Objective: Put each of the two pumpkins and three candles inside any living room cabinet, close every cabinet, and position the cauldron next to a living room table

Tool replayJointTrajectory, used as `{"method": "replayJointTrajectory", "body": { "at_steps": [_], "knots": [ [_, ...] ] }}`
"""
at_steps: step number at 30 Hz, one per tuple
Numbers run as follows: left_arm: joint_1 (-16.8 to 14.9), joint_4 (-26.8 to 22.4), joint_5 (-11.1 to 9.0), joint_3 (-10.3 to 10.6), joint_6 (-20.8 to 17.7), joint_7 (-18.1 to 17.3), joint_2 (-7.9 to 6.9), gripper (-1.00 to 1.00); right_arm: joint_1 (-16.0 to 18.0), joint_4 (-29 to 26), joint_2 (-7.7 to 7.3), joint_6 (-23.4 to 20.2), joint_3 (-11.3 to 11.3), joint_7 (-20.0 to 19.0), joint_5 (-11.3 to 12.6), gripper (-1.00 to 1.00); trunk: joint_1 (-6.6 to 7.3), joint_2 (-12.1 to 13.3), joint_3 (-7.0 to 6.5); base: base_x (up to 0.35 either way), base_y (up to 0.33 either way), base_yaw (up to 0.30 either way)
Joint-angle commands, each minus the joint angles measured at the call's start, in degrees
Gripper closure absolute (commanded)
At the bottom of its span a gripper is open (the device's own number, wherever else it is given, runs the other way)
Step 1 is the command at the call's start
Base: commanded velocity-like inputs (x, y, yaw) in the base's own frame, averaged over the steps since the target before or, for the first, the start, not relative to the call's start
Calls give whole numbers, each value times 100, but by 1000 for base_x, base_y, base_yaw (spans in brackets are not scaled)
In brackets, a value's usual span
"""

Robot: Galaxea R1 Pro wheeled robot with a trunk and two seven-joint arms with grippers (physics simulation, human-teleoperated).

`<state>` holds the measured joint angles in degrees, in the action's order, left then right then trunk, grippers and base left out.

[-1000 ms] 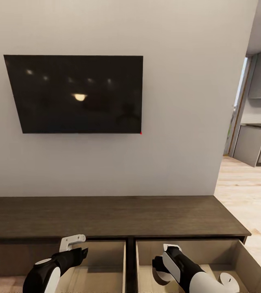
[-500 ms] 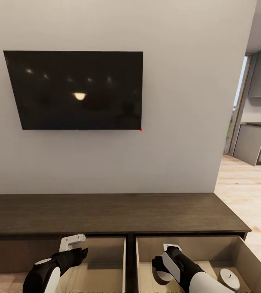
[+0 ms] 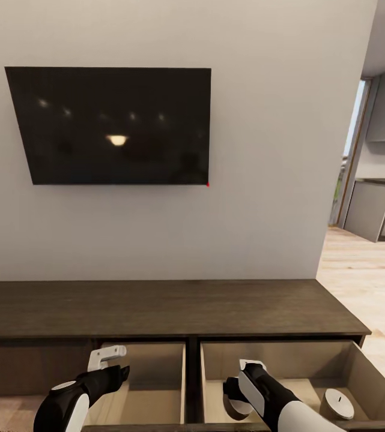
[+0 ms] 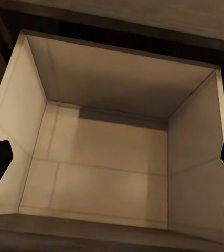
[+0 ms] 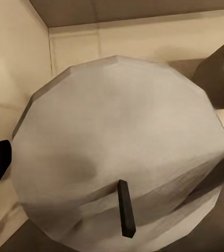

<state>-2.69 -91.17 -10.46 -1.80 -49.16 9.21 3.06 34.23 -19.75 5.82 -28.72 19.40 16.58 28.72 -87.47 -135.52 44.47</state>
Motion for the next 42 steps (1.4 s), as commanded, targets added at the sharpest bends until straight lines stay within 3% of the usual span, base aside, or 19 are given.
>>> {"method": "replayJointTrajectory", "body": {
  "at_steps": [1,7,42],
  "knots": [
    [-4,-6,-62,-5,-24,46,3,-100,4,-12,-3,-19,47,47,55,100,-21,-45,25,0,0,0],
    [-4,-6,-62,2,-24,47,2,-100,4,-12,-2,-19,47,47,55,100,-153,-285,133,0,0,0],
    [-4,-10,-62,12,3,46,1,-100,4,-12,6,-19,47,47,55,100,-153,-285,133,41,0,0]
  ]
}}
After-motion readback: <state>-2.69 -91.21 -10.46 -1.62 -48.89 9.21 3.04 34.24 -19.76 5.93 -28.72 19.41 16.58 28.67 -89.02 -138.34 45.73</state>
